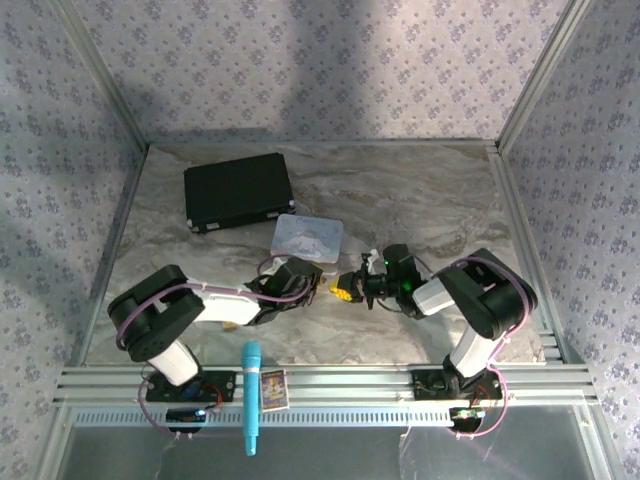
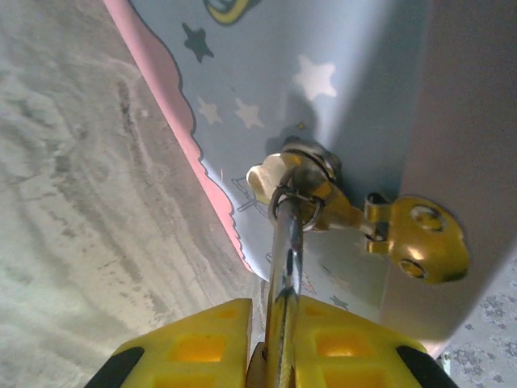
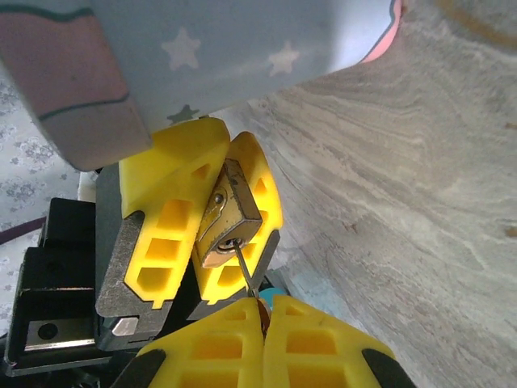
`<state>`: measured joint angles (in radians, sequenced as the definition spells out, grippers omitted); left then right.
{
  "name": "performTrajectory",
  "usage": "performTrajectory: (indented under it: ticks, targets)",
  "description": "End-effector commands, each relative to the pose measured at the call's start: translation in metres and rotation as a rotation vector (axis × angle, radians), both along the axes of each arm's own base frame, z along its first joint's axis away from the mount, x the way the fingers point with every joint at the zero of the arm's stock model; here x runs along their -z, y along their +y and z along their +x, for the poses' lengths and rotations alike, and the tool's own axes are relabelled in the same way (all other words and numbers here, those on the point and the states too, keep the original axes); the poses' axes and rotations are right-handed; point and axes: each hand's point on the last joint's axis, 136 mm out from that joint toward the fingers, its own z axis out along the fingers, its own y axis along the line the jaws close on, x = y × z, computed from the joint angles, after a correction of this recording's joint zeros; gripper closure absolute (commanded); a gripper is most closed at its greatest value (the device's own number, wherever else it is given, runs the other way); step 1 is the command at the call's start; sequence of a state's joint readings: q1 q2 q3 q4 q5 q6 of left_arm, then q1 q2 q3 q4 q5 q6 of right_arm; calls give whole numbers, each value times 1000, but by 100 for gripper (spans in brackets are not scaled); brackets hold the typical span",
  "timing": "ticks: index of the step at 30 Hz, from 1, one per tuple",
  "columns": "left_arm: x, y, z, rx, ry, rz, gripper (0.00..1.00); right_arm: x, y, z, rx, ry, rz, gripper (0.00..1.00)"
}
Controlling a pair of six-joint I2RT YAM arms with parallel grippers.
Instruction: Unlock the padlock with the key
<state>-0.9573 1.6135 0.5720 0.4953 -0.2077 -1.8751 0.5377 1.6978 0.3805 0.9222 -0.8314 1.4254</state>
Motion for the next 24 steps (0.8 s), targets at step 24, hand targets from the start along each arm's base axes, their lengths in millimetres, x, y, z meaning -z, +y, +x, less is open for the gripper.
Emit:
performTrajectory:
  ticks: [24]
  targets:
    - [-38,-59,-14,177,-114,-247,100,-35,-9,40,90,-104,111,100]
